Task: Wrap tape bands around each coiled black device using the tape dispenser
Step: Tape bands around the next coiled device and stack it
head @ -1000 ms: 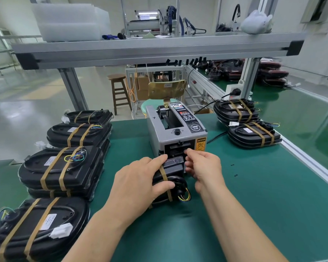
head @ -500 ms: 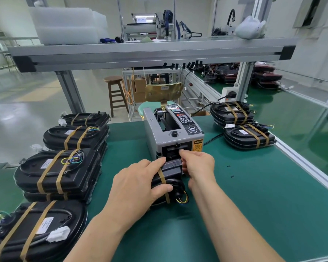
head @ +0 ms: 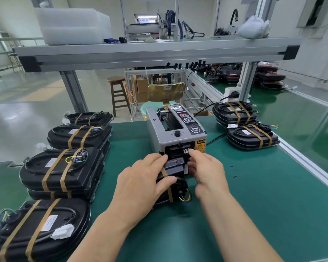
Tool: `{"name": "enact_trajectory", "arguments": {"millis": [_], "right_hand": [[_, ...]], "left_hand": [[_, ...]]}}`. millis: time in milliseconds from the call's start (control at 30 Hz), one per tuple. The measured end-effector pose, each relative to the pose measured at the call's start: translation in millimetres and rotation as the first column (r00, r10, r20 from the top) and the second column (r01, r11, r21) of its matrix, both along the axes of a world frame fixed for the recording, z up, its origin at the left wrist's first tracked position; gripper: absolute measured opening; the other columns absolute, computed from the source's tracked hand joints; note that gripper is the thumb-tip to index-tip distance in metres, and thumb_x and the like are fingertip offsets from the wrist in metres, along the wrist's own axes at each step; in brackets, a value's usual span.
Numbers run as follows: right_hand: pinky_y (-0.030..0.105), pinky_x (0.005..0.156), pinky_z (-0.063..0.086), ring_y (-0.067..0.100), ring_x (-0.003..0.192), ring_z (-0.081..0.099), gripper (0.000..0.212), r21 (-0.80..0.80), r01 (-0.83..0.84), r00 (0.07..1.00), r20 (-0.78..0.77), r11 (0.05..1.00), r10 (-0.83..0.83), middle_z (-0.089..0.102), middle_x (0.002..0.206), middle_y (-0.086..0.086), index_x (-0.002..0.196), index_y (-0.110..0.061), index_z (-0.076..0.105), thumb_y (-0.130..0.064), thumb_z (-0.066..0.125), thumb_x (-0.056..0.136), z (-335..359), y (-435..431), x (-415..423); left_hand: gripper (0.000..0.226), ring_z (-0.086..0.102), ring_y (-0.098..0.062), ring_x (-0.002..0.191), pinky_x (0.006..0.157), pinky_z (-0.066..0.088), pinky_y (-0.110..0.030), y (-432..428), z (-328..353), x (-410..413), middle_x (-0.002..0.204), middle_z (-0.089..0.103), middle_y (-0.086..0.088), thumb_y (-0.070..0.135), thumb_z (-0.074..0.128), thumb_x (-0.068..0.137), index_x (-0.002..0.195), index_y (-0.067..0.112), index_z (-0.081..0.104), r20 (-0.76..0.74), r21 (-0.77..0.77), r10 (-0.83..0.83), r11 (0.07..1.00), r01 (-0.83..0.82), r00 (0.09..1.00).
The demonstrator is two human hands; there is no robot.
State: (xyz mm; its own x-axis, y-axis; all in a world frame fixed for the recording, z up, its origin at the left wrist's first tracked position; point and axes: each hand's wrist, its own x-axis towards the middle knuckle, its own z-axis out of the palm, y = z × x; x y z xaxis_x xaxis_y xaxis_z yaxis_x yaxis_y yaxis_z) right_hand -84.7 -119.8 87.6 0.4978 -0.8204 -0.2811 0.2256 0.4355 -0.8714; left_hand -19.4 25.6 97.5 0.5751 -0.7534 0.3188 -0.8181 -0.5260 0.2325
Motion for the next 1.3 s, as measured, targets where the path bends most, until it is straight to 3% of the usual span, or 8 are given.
{"name": "enact_trajectory", "arguments": {"millis": [133, 300, 733, 867, 967, 1167, 1233, 1300], "right_hand": [[0.016, 0.036, 0.044, 0.004, 0.041, 0.060, 0.019, 0.024, -0.072, 0.994, 0.090, 0.997, 0.069, 0.066, 0.051, 0.000, 0.069, -0.009, 0.063, -0.004, 0.068, 0.087, 4.0, 14.4, -15.8], [0.018, 0.042, 0.047, 0.011, 0.047, 0.064, 0.013, 0.010, -0.057, 0.991, 0.126, 0.998, 0.055, 0.069, 0.058, 0.005, 0.075, -0.004, 0.065, 0.000, 0.068, 0.087, 4.9, 26.0, -13.5], [0.034, 0.065, 0.053, 0.026, 0.071, 0.063, 0.010, -0.123, 0.000, 1.000, 0.031, 0.992, 0.004, 0.068, 0.093, 0.028, 0.076, -0.005, 0.068, -0.002, 0.073, 0.083, -4.9, 31.4, -6.3], [0.050, 0.081, 0.058, 0.041, 0.087, 0.068, 0.010, -0.158, 0.020, 1.000, 0.005, 0.987, -0.019, 0.066, 0.109, 0.029, 0.073, -0.007, 0.069, -0.006, 0.076, 0.080, -8.6, 30.6, -4.5], [0.055, 0.088, 0.057, 0.042, 0.094, 0.067, 0.012, -0.192, 0.033, 0.999, -0.007, 0.981, -0.036, 0.066, 0.109, 0.027, 0.071, -0.009, 0.069, -0.008, 0.077, 0.080, -10.4, 30.7, -3.3], [0.054, 0.089, 0.055, 0.037, 0.091, 0.066, 0.022, -0.267, 0.049, 0.997, -0.041, 0.962, -0.062, 0.067, 0.104, 0.022, 0.063, -0.026, 0.072, -0.012, 0.079, 0.079, -12.1, 32.4, -3.5], [0.048, 0.087, 0.056, 0.029, 0.086, 0.066, 0.022, -0.325, 0.057, 0.994, -0.067, 0.944, -0.084, 0.067, 0.102, 0.017, 0.065, -0.031, 0.072, -0.017, 0.080, 0.080, -13.2, 31.8, -5.1], [0.035, 0.080, 0.056, 0.017, 0.083, 0.065, 0.018, -0.393, 0.074, 0.990, -0.081, 0.917, -0.114, 0.066, 0.102, 0.006, 0.066, -0.021, 0.070, -0.024, 0.080, 0.081, -14.7, 30.9, -6.7]], "left_hand": [[0.056, 0.053, -0.008, 0.120, 0.089, 0.044, -0.027, -1.0, -0.2, -2.5, 0.139, 0.049, 0.024, 0.061, 0.046, 0.091, 0.141, 0.037, 0.046, -0.011, -0.073, -0.031, 0.997, 0.030, 0.999], [0.035, 0.066, -0.020, 0.094, 0.076, 0.054, -0.038, -2.2, -1.4, -7.9, 0.109, 0.070, 0.012, 0.040, 0.074, 0.083, 0.114, 0.023, 0.067, -0.008, -0.222, -0.038, 0.974, 0.035, 0.999], [0.034, 0.064, -0.017, 0.092, 0.075, 0.053, -0.038, 0.0, -2.4, -7.8, 0.107, 0.068, 0.017, 0.045, 0.069, 0.086, 0.115, 0.032, 0.060, -0.018, -0.228, -0.062, 0.972, 0.057, 0.998], [0.038, 0.065, -0.011, 0.092, 0.075, 0.055, -0.037, 0.9, -3.2, -7.9, 0.115, 0.065, 0.022, 0.040, 0.071, 0.085, 0.120, 0.039, 0.058, -0.013, -0.265, -0.109, 0.959, 0.102, 0.994], [0.037, 0.062, -0.007, 0.090, 0.071, 0.054, -0.033, 1.7, -4.0, -6.7, 0.115, 0.063, 0.024, 0.042, 0.066, 0.088, 0.123, 0.045, 0.057, 0.018, -0.238, -0.120, 0.964, 0.121, 0.993], [0.036, 0.067, -0.012, 0.094, 0.068, 0.056, -0.032, 0.7, -5.6, -6.2, 0.114, 0.067, 0.020, 0.046, 0.060, 0.085, 0.121, 0.045, 0.064, 0.083, -0.237, -0.094, 0.965, 0.111, 0.992], [0.035, 0.068, -0.015, 0.094, 0.068, 0.057, -0.034, 0.8, -7.5, -5.5, 0.115, 0.068, 0.017, 0.043, 0.067, 0.086, 0.120, 0.043, 0.066, 0.091, -0.239, -0.091, 0.965, 0.111, 0.992], [0.037, 0.069, -0.017, 0.093, 0.067, 0.057, -0.034, 0.4, -8.8, -5.1, 0.115, 0.069, 0.015, 0.038, 0.075, 0.083, 0.119, 0.041, 0.068, 0.095, -0.233, -0.088, 0.966, 0.108, 0.992]]}}
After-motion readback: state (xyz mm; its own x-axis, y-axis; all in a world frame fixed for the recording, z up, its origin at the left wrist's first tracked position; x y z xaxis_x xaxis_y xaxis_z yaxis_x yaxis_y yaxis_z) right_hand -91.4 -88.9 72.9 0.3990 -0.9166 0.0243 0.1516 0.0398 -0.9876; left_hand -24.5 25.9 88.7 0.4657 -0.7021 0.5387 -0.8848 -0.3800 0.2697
